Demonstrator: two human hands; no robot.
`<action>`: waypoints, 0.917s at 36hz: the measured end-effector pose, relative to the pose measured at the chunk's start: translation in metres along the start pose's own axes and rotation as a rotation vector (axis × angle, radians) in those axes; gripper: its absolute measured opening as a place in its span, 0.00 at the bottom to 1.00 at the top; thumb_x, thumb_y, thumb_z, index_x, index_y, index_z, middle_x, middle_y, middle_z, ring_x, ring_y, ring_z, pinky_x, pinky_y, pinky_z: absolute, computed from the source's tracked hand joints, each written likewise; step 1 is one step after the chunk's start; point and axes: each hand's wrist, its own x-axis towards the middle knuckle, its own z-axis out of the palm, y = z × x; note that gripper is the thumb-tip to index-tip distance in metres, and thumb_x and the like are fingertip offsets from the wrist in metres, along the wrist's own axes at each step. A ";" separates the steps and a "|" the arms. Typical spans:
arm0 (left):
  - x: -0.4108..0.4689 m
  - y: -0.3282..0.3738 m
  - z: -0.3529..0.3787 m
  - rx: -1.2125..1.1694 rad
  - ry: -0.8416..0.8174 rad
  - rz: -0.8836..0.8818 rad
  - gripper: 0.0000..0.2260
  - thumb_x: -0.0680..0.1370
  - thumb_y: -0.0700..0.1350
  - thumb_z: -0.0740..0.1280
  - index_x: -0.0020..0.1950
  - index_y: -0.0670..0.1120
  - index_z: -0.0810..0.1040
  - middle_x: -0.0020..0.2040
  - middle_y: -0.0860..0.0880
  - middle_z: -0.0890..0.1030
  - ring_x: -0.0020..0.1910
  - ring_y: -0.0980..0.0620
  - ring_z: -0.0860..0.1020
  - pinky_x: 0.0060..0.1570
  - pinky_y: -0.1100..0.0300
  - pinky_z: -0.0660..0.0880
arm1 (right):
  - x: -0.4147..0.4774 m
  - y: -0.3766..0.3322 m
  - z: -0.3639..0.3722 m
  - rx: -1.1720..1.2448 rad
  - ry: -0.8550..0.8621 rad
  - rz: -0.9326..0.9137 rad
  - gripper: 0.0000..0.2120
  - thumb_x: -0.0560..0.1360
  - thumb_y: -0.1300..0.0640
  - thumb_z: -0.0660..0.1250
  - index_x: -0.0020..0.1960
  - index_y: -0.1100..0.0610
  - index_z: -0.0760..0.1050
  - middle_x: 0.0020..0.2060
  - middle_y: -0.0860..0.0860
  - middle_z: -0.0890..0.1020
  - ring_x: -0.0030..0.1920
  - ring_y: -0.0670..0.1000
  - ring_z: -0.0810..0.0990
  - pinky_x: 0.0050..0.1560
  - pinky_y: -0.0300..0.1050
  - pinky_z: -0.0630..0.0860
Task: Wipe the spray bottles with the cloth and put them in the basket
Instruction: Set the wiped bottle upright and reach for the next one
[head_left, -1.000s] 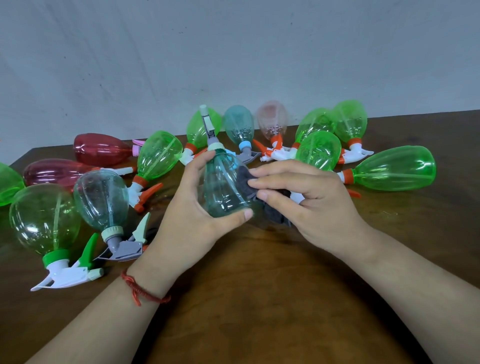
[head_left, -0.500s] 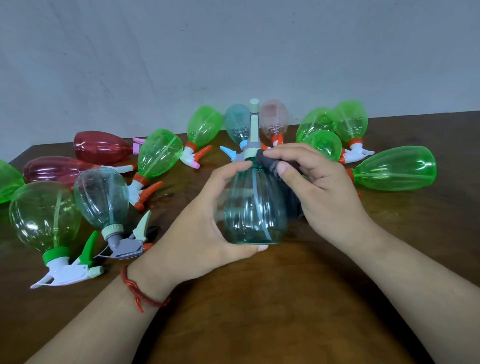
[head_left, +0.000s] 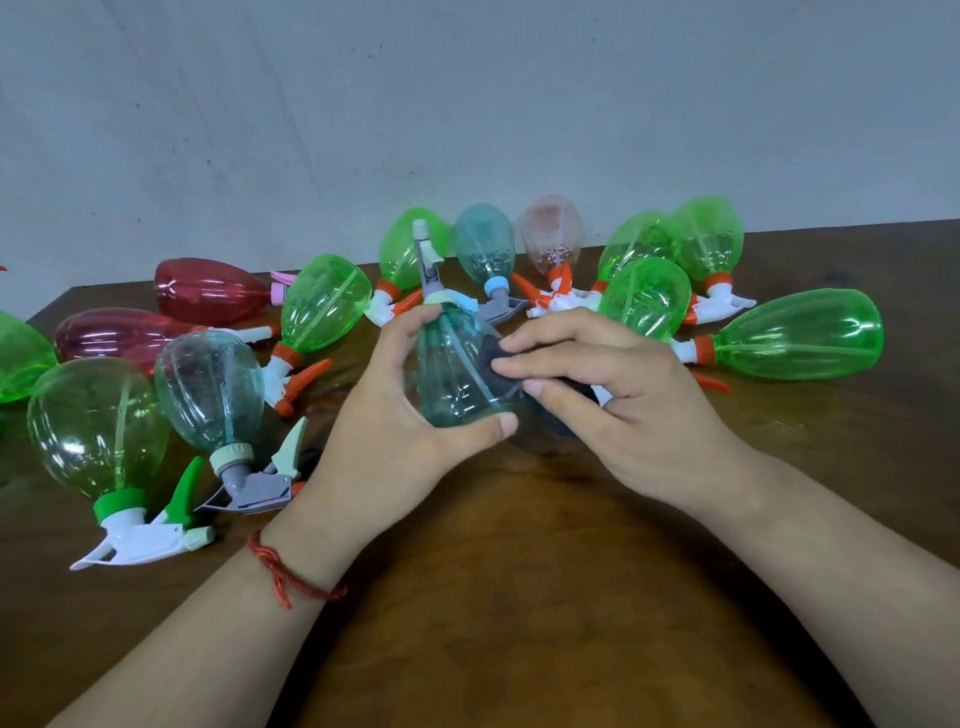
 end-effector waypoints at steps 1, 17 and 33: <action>0.000 0.001 0.000 -0.001 0.013 -0.007 0.44 0.65 0.52 0.88 0.76 0.63 0.68 0.69 0.60 0.80 0.67 0.53 0.82 0.69 0.47 0.78 | 0.000 0.000 0.000 -0.014 0.000 -0.015 0.12 0.81 0.67 0.71 0.62 0.57 0.85 0.60 0.49 0.83 0.64 0.52 0.81 0.65 0.52 0.77; -0.003 0.009 0.004 0.101 0.080 0.016 0.44 0.67 0.42 0.86 0.78 0.55 0.67 0.63 0.59 0.82 0.58 0.64 0.83 0.52 0.76 0.74 | 0.002 -0.009 0.006 -0.307 -0.075 -0.290 0.13 0.82 0.65 0.71 0.65 0.57 0.84 0.63 0.51 0.82 0.60 0.57 0.77 0.66 0.46 0.73; -0.006 0.007 0.000 -0.133 -0.076 0.084 0.45 0.69 0.38 0.84 0.80 0.50 0.64 0.74 0.51 0.76 0.71 0.46 0.80 0.68 0.47 0.79 | 0.003 0.008 0.001 0.300 0.163 0.169 0.13 0.81 0.68 0.69 0.61 0.55 0.84 0.61 0.52 0.83 0.67 0.52 0.80 0.71 0.48 0.74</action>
